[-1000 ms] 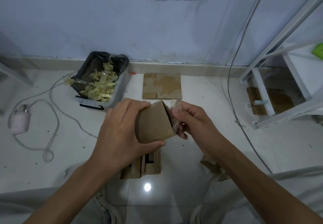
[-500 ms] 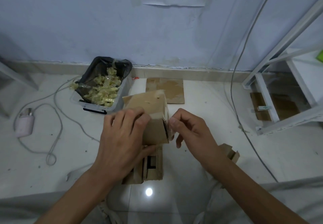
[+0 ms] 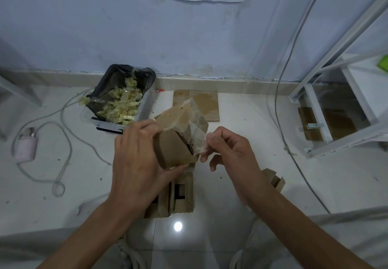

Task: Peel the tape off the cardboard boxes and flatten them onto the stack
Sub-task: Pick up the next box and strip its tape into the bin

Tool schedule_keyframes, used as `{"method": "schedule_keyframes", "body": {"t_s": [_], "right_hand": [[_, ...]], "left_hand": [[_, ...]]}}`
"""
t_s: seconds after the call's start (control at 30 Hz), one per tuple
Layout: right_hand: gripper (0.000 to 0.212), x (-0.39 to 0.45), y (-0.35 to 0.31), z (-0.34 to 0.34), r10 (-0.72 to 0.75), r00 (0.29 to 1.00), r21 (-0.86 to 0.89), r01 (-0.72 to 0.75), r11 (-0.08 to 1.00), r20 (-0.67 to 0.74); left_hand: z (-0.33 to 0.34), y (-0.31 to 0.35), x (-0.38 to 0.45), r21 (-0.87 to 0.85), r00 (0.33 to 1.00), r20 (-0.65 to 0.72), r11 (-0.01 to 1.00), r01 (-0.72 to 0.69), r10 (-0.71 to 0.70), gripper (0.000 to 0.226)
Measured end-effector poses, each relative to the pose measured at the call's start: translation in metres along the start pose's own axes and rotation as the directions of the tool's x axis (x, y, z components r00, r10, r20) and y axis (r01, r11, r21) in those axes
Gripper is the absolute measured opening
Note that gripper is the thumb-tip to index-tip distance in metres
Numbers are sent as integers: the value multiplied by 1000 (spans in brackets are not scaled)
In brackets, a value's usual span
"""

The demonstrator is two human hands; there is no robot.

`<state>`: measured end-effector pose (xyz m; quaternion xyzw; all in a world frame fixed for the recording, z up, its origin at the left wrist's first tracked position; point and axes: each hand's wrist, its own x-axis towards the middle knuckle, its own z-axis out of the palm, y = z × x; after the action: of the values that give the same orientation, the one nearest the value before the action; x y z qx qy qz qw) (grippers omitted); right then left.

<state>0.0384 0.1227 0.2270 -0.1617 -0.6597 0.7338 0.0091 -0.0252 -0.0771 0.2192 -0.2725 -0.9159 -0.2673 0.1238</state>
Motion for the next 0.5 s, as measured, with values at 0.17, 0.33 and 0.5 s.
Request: {"method": "schedule_keyframes", "body": {"t_s": [0.17, 0.33, 0.5], "right_hand": [[30, 1, -4, -1, 64, 997, 73, -61, 995, -35], [56, 4, -6, -5, 142, 989, 6, -142, 990, 51], [41, 3, 0, 1, 79, 997, -230, -73, 970, 18]], "left_hand": [[-2, 6, 2, -60, 998, 2, 996, 59, -59, 93], [-1, 1, 4, -15, 998, 54, 999, 35, -34, 90], [0, -1, 2, 66, 997, 71, 998, 20, -25, 93]]}}
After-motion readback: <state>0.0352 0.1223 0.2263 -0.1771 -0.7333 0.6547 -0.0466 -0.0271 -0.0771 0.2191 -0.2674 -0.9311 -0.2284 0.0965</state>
